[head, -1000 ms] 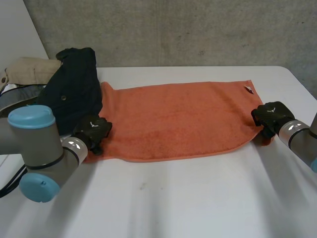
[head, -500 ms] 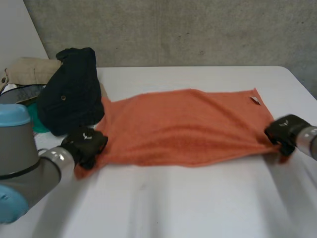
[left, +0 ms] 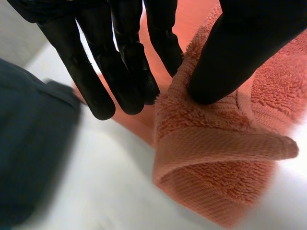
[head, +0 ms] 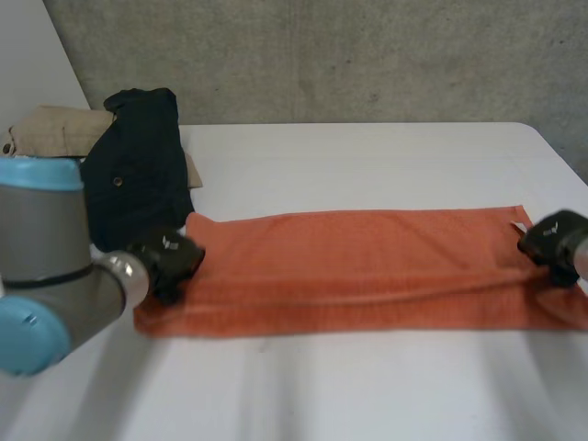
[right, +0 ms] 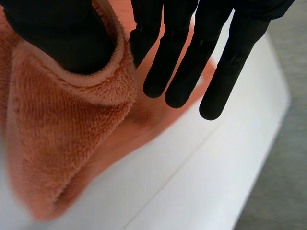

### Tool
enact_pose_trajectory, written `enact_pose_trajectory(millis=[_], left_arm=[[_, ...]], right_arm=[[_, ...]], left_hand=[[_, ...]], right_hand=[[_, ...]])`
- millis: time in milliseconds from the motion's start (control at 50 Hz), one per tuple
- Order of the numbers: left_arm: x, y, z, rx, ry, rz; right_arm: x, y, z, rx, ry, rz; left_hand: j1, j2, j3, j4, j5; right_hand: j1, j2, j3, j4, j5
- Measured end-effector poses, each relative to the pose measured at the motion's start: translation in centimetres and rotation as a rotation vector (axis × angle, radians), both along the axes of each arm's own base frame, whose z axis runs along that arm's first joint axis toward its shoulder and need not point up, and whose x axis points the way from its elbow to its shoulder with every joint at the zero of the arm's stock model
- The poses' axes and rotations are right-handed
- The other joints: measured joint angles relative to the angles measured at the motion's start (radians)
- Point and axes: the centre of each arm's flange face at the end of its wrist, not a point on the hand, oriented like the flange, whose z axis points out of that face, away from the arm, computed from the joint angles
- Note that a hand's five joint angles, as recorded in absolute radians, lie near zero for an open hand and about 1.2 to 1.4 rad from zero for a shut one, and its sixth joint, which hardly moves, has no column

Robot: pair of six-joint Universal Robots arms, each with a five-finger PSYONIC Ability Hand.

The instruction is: Fold the laundry.

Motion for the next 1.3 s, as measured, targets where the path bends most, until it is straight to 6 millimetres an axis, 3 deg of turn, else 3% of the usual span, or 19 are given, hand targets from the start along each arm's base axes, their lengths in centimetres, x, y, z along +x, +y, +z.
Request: enact_pose_trajectory(millis=[200, 380, 560, 640, 680, 700, 720, 740, 760, 780, 800, 820, 940, 1100, 1220, 1300], left_arm=[[-3.4, -6.7, -0.4, -0.144, 0.073, 0.024], [-4.9, -9.3, -0.9, -0.191, 0.067, 0.045], [-6.4, -10.1, -1.7, -0.24, 0.061, 0.016], [-6.5, -10.4, -2.0, -0.258, 0.047, 0.013], [-6.6, -10.6, -1.9, -0.277, 0.048, 0.014], [-6.6, -10.7, -1.9, -0.287, 0.05, 0.015], [-6.6, -10.8, -1.8, -0.294, 0.052, 0.016], [-6.7, -10.9, -1.6, -0.308, 0.056, 0.018], [-6.7, -10.9, -1.5, -0.319, 0.061, 0.019], [-6.7, -11.0, -1.4, -0.323, 0.062, 0.019], [-6.8, -10.9, -1.2, -0.333, 0.067, 0.018], [-6.8, -10.9, -1.0, -0.338, 0.07, 0.016], [-6.8, -9.3, 0.5, -0.318, 0.08, -0.018], [-6.0, -6.1, 0.5, -0.198, 0.084, -0.13], [-6.0, -6.9, -0.9, -0.209, 0.078, -0.168], [-6.1, -9.4, -2.0, -0.278, 0.054, -0.135]], right_arm=[[1.7, -6.4, -0.7, -0.282, -0.072, -0.007], [2.2, -10.0, -2.3, -0.377, -0.046, 0.011], [3.1, -11.1, -3.2, -0.398, -0.054, 0.035], [3.3, -11.3, -3.3, -0.41, -0.058, 0.038], [3.3, -11.6, -3.1, -0.427, -0.065, 0.035], [3.3, -11.7, -3.1, -0.436, -0.07, 0.033], [3.2, -11.7, -3.0, -0.443, -0.075, 0.031], [3.2, -11.9, -2.8, -0.459, -0.088, 0.027], [3.2, -12.0, -2.7, -0.467, -0.095, 0.025], [3.1, -12.1, -2.6, -0.478, -0.107, 0.021], [3.0, -12.3, -2.4, -0.492, -0.125, 0.015], [2.9, -12.4, -2.2, -0.501, -0.141, 0.01], [2.0, -12.2, -1.2, -0.472, -0.233, -0.018], [0.4, -10.1, -1.4, -0.241, -0.262, -0.063], [0.2, -10.7, -2.4, -0.238, -0.252, -0.047], [0.2, -12.6, -3.0, -0.362, -0.247, -0.033]], left_hand=[[0.0, 0.0, 0.0, 0.0, 0.0], [0.0, 0.001, 0.0, 0.0, 0.0], [0.0, 0.001, 0.0, 0.0, 0.019], [0.0, 0.001, 0.0, 0.0, 0.019], [-0.127, -0.13, -0.129, -0.132, -0.105], [-0.305, -0.315, -0.289, -0.296, -0.262], [-0.305, -0.315, -0.289, -0.296, -0.262], [-0.644, -0.617, -0.585, -0.599, -0.562], [-0.738, -0.699, -0.667, -0.684, -0.646], [-0.738, -0.699, -0.667, -0.684, -0.646], [-0.96, -0.955, -0.947, -0.959, -0.907], [-0.962, -0.977, -0.97, -0.986, -0.934], [-0.962, -0.989, -0.979, -0.996, -0.939], [-0.962, -0.989, -0.979, -0.996, -0.939], [-0.962, -0.989, -0.979, -0.996, -0.939], [-0.962, -0.989, -0.979, -0.996, -0.939]], right_hand=[[0.0, 0.0, 0.0, 0.0, 0.0], [0.0, 0.0, 0.0, 0.0, 0.0], [-0.001, -0.001, -0.001, -0.001, 0.002], [-0.097, -0.166, -0.174, -0.177, -0.174], [-0.398, -0.472, -0.475, -0.476, -0.466], [-0.581, -0.634, -0.632, -0.632, -0.652], [-0.641, -0.714, -0.71, -0.69, -0.714], [-0.821, -0.886, -0.886, -0.888, -0.902], [-0.88, -0.946, -0.951, -0.947, -0.955], [-0.883, -0.949, -0.955, -0.955, -0.962], [-0.894, -0.969, -0.979, -0.979, -0.974], [-0.894, -0.971, -0.984, -0.984, -0.974], [-0.894, -0.971, -0.984, -0.986, -0.974], [-0.894, -0.971, -0.984, -0.986, -0.974], [-0.894, -0.971, -0.984, -0.986, -0.974], [-0.894, -0.971, -0.984, -0.986, -0.974]])
